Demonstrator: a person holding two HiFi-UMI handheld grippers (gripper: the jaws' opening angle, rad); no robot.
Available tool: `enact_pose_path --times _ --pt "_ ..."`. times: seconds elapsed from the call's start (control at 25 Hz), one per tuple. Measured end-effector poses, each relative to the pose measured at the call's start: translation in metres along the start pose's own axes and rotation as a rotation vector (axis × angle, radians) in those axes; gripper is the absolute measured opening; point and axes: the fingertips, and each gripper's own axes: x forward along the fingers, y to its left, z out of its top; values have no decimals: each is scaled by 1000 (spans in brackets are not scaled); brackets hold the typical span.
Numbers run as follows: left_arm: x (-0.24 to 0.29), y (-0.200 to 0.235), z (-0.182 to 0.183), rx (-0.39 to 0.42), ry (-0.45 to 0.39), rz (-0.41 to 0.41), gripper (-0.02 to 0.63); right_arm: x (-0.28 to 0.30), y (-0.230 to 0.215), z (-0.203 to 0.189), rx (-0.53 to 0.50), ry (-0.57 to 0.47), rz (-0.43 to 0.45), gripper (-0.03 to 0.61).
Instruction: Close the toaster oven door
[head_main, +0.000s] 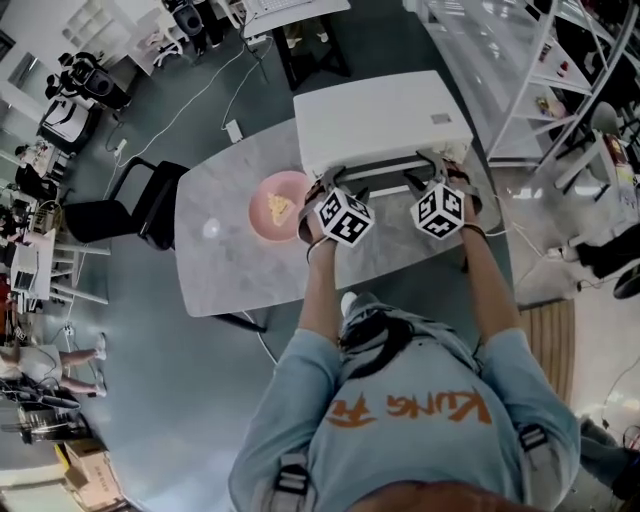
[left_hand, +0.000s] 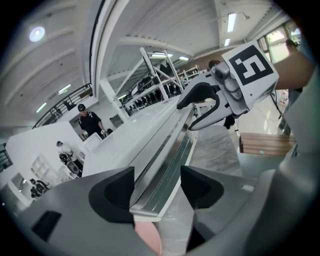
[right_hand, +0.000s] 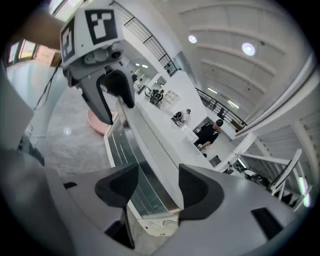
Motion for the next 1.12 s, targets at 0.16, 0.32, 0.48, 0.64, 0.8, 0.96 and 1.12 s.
enact_pose_path --times 0.16,0.32,0.48,0.64,0.8,0.96,1.12 --pt "-28 11 32 -173 -180 -50 273 -26 -30 28 249 -161 10 245" --pt "-62 48 64 -403 -408 36 271 -48 -68 50 525 -314 -40 159" --pt "-98 71 82 -625 -618 141 237 -73 -101 49 817 -434 -148 27" --pt "-129 67 85 -623 -776 151 2 -98 -99 60 894 -523 -169 -3" --pt "-139 69 70 -722 -767 256 2 -112 -86 49 898 -485 -210 -5" --pt "-131 54 65 -669 -696 310 2 -108 -66 49 828 -411 -177 -5" --pt "-126 43 70 -590 -648 319 2 -111 -63 48 822 -410 -169 -4"
